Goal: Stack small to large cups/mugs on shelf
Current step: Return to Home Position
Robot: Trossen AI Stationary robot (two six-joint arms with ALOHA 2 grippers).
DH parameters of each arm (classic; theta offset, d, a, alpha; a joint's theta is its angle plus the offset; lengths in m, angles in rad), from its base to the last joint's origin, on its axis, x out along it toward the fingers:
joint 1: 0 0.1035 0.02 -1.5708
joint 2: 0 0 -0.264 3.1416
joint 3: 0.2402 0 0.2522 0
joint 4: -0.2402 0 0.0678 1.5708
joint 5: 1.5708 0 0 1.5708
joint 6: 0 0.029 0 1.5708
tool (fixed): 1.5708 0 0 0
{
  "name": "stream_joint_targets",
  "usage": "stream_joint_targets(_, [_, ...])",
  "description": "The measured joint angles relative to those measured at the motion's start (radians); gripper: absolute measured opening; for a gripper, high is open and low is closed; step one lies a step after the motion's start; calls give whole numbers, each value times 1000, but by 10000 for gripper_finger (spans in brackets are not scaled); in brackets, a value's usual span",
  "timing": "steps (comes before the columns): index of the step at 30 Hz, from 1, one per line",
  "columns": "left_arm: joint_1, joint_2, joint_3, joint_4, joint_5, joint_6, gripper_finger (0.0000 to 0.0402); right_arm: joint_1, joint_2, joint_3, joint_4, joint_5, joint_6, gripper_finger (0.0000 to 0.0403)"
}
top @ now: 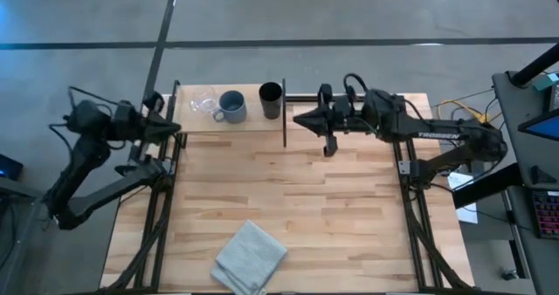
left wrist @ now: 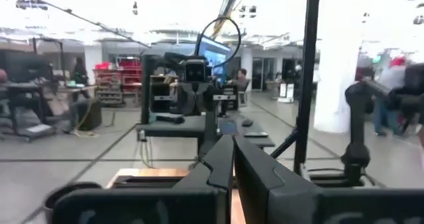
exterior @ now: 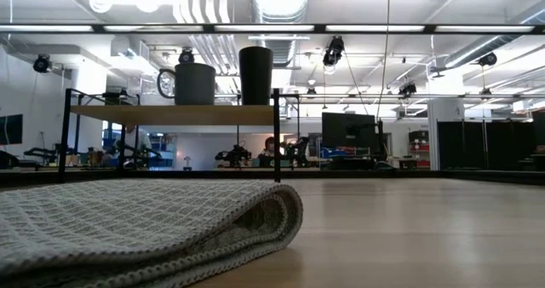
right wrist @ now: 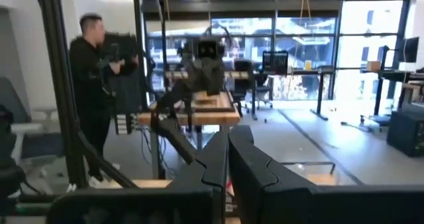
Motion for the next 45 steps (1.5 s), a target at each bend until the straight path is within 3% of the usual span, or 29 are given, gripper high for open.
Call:
stream_joint_targets(6, [-1, -79, -169, 360, -26, -310, 0, -28, -40, -174, 258, -5, 92, 8])
stream_joint_targets(10, [-1, -85, -244, 531, -159, -334, 0, -52, -43, -206, 257, -8, 142, 8])
stream_joint_targets(19, [-1, 22, -268, 530, -339, -228, 0, -76, -45, -206, 257, -9, 142, 8])
stream_joint_targets(28, [-17, 125, -268, 535, -404, -159, 0, -91, -45, -203, 240, -12, 142, 8])
stream_joint_targets(37, [-111, 171, -260, 616, -437, -100, 0, -106, -39, -203, 239, -12, 141, 8])
stream_joint_targets(45, [-273, 243, -260, 655, -516, -99, 0, -111, -38, -202, 236, -16, 142, 8])
